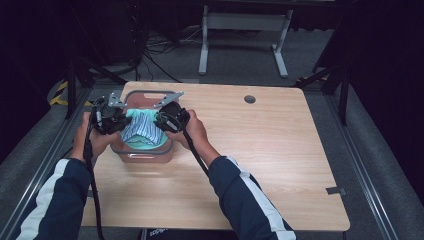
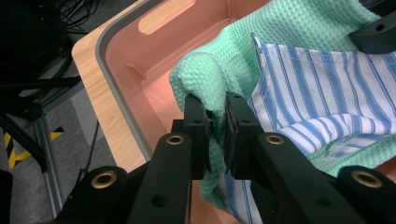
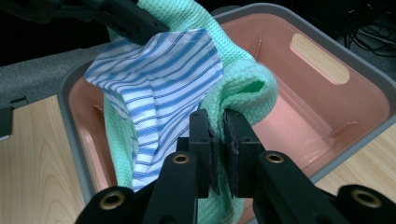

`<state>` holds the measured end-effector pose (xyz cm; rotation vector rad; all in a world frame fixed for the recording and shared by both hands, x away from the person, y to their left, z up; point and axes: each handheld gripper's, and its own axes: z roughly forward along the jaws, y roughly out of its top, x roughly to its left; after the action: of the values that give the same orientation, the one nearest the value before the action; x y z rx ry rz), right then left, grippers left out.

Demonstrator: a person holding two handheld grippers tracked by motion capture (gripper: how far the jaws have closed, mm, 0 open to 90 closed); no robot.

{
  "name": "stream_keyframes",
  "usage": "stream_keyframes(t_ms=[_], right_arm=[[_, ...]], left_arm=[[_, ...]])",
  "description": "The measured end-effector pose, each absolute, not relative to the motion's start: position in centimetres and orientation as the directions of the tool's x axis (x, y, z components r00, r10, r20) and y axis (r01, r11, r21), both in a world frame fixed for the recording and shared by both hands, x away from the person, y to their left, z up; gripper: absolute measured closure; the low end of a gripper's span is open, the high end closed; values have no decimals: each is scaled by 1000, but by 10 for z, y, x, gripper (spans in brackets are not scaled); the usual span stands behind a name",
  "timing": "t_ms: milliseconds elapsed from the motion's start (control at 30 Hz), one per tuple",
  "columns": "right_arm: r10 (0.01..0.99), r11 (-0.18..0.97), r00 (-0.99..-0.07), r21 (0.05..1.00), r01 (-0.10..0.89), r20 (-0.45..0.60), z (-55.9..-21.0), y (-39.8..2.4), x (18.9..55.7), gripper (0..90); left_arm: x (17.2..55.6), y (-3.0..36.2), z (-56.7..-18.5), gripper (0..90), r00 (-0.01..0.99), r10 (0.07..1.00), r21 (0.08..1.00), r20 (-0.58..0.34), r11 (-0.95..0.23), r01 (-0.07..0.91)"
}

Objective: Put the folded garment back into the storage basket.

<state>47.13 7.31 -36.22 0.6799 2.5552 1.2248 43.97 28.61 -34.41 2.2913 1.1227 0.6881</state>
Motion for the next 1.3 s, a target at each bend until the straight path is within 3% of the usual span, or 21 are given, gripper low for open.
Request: stream_keyframes(t_ms=[400,600,1300], right_arm=[[509,555,-861,763,333,5,-378,78,477,808],[514,574,-858,745,341,-4,-384,77,478,781],[512,593,-857,746,302,-61,-378,51,467,684]], left_arm=[[444,288,-356,772,526,824,622,210,-528,578],[444,286,-361,689,520,825,606,222,-535,589],[418,266,-353,664,553,808,702,204,-515,493]])
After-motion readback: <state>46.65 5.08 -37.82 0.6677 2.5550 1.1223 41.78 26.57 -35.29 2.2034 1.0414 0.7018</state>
